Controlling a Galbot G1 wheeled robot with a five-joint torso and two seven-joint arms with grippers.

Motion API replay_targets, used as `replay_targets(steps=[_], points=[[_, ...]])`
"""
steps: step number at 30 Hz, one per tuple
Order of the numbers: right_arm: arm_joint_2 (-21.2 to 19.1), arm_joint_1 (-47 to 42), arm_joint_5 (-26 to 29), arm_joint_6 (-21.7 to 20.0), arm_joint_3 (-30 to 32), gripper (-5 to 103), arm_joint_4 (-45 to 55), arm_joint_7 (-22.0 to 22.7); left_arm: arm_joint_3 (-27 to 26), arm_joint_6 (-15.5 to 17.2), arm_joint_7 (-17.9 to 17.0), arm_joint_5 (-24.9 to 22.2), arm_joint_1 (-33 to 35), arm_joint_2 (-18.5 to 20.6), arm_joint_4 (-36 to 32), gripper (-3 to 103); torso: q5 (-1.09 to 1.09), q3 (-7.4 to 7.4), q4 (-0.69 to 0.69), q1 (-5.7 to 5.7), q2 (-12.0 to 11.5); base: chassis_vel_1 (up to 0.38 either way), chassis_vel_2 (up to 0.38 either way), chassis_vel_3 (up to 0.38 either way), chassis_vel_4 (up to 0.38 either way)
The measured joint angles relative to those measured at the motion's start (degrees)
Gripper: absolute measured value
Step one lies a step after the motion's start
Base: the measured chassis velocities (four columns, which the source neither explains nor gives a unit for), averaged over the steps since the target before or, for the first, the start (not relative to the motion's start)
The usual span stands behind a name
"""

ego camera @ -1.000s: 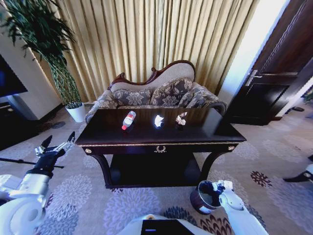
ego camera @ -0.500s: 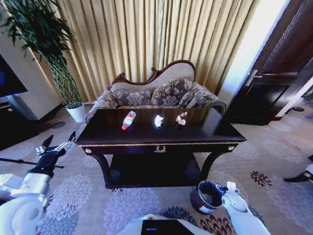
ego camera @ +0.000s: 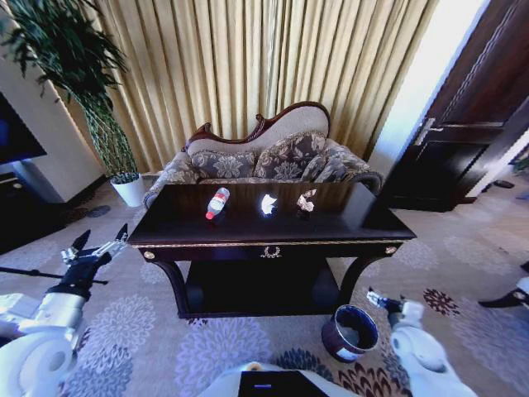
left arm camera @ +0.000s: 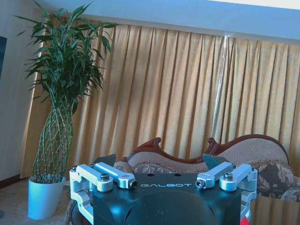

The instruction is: Move to the front of the table and place the trash on the table into the trash bin.

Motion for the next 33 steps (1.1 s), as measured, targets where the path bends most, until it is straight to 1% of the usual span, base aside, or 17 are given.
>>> replay_targets(steps=[1, 2, 3, 5, 7, 9, 13, 15, 16, 18, 19, 20, 22, 24, 28, 33], points=[[-0.87, -0.73, 2.79, -1.45, 1.12, 100, 5.16, 0.04, 0.18, 0.0, 0.01, -0.03, -0.02, -0.02, 0.15, 100, 0.0, 0.0, 0.0, 0.0, 0.0, 0.0, 0.0, 0.0, 0.0], [-1.18, -0.86, 3.63, -1.81, 1.45, 100, 6.83, 0.08, 0.24, 0.0, 0.01, -0.03, -0.02, -0.03, 0.19, 100, 0.0, 0.0, 0.0, 0.0, 0.0, 0.0, 0.0, 0.0, 0.0], [-2.23, -0.91, 6.07, -2.53, 2.17, 100, 12.64, 0.96, 0.32, 0.0, 0.01, -0.17, -0.01, -0.04, 0.21, 100, -0.01, 0.0, 0.0, 0.01, 0.0, 0.0, 0.0, 0.0, 0.0], [-3.94, -0.19, 9.02, -2.46, 1.54, 100, 20.36, 3.95, 0.33, 0.01, -0.04, -0.65, 0.01, 0.12, 0.17, 100, -0.01, 0.0, 0.03, 0.0, 0.0, 0.0, 0.0, 0.0, 0.0], [-4.21, -0.16, 9.39, -2.39, 1.26, 100, 21.45, 4.28, 0.33, 0.01, -0.06, -0.74, 0.02, 0.22, 0.16, 100, 0.0, 0.0, 0.03, 0.0, 0.0, 0.0, 0.0, 0.0, 0.0], [-5.14, -1.14, 10.04, -2.17, -0.15, 100, 24.99, 4.47, 0.32, 0.04, -0.5, -0.87, 0.0, 0.63, 0.14, 100, 0.0, 0.0, 0.0, 0.01, 0.01, 0.0, 0.0, 0.0, 0.0], [-5.32, -2.26, 9.8, -2.24, -0.92, 100, 25.49, 3.77, 0.17, 0.36, -0.64, -0.97, -0.03, 0.98, -0.12, 100, 0.01, 0.0, -0.01, 0.0, 0.0, 0.0, 0.0, 0.0, 0.0], [-5.32, -2.38, 7.32, -2.11, -1.4, 100, 25.43, 1.56, 0.01, 2.26, -1.0, -1.57, -0.28, 1.36, -1.25, 100, 0.02, 0.0, 0.0, 0.0, 0.0, 0.0, 0.0, 0.0, 0.0], [-5.32, -2.38, 7.32, -2.11, -1.4, 100, 25.43, 1.56, 0.01, 2.26, -1.0, -1.57, -0.28, 1.36, -1.25, 100, 0.02, 0.0, 0.0, 0.0, 0.0, 0.0, 0.0, 0.0, 0.0], [-5.25, -1.82, 5.51, -1.17, -1.79, 100, 25.24, -0.35, 0.01, 4.03, -1.8, -2.32, -0.88, 1.73, -2.26, 100, 0.02, 0.0, 0.0, 0.0, 0.0, 0.0, 0.0, 0.0, 0.0], [-5.21, -1.41, 5.36, -0.86, -1.98, 100, 25.12, -0.8, -0.02, 4.94, -1.99, -2.7, -1.22, 2.01, -2.68, 100, 0.02, 0.0, 0.0, 0.0, 0.0, 0.0, 0.0, 0.0, 0.0], [-5.21, -1.41, 5.36, -0.86, -1.98, 100, 25.12, -0.8, -0.02, 4.94, -1.99, -2.7, -1.22, 2.01, -2.68, 100, 0.02, 0.0, 0.0, 0.0, 0.0, 0.0, 0.0, 0.0, 0.0], [-5.15, -0.99, 5.38, -0.53, -2.08, 100, 25.01, -1.33, -0.23, 6.14, -2.24, -3.32, -1.67, 2.45, -3.17, 100, 0.02, 0.0, 0.0, 0.01, 0.0, 0.0, 0.0, 0.0, 0.0], [-4.95, -0.83, 5.4, 0.25, -2.17, 100, 24.86, -2.68, -0.69, 7.43, -2.55, -4.14, -2.22, 3.18, -3.83, 100, 0.02, 0.0, 0.0, 0.01, 0.0, 0.0, 0.0, 0.0, 0.0], [-4.98, -0.82, 5.41, 0.44, -2.7, 100, 24.7, -3.45, -1.21, 8.61, -2.92, -4.8, -2.45, 3.88, -4.41, 100, 0.02, 0.0, 0.0, 0.01, 0.0, 0.0, 0.0, 0.0, 0.0], [-5.33, -0.97, 5.46, 0.34, -2.97, 100, 24.57, -3.63, -1.23, 8.76, -3.13, -4.81, -2.5, 3.98, -4.5, 100, 0.01, 0.0, 0.0, 0.01, 0.0, 0.0, 0.0, 0.0, 0.0]])
